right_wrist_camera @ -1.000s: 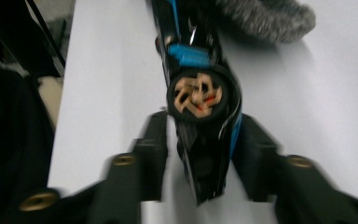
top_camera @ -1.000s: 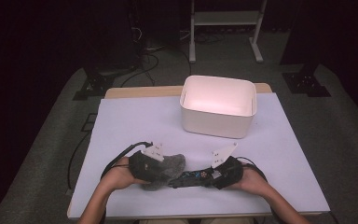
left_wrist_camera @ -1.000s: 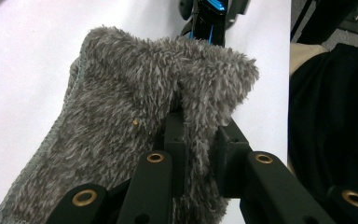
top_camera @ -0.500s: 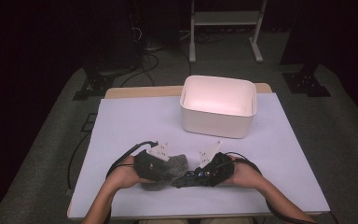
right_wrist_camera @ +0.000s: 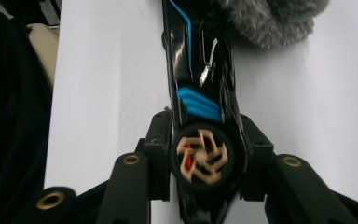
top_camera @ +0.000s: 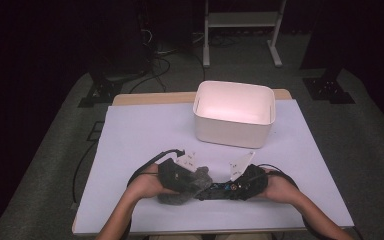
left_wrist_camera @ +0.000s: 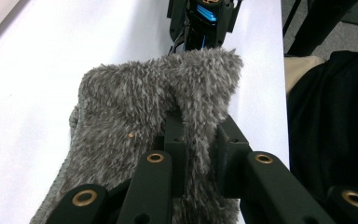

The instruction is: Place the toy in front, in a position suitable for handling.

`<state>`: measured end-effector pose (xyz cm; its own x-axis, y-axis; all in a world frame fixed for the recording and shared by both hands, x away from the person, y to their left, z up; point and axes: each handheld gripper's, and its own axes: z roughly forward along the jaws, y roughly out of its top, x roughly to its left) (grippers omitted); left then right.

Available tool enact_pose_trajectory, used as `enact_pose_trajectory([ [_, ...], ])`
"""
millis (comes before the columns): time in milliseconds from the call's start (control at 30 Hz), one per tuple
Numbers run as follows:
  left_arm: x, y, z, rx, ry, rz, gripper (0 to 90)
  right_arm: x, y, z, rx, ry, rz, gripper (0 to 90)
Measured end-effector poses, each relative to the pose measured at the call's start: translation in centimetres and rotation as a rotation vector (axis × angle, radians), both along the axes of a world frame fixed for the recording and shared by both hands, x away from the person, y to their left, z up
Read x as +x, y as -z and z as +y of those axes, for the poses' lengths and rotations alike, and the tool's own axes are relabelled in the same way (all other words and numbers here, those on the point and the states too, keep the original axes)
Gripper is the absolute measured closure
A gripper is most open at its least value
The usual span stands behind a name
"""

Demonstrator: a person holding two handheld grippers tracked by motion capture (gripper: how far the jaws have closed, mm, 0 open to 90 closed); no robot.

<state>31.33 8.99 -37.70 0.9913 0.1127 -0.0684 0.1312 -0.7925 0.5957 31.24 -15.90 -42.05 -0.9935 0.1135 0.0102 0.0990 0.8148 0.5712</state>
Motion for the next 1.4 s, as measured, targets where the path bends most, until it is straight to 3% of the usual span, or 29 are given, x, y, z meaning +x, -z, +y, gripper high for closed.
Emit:
enact_pose_trajectory([
  [500, -0.2, 1.6, 3.6, -0.042, -0.068, 0.044, 77.7, -0.1, 0.1, -0.5, 0.01, 0.015, 0.008, 62.5],
  [700, 0.1, 2.1, 2.2, -0.043, -0.034, 0.055, 77.7, 0.1, -0.3, 0.3, 0.017, 0.008, 0.018, 57.7],
  [800, 0.3, 2.0, 1.8, -0.036, -0.039, 0.049, 77.5, 0.2, -0.6, 0.9, -0.03, -0.005, -0.001, 57.4],
  [967, 0.6, 2.3, 2.3, -0.064, -0.053, 0.072, 77.5, 0.3, -0.7, 1.1, -0.052, -0.015, 0.0, 54.5],
  [1200, 0.5, 3.2, 3.0, -0.084, -0.065, 0.101, 77.2, 0.4, -1.2, 1.1, -0.027, 0.003, -0.006, 47.1],
  [1400, 0.5, 3.3, 2.7, -0.076, -0.058, 0.1, 77.1, 0.4, -1.6, 3.5, -0.068, -0.039, -0.028, 47.6],
])
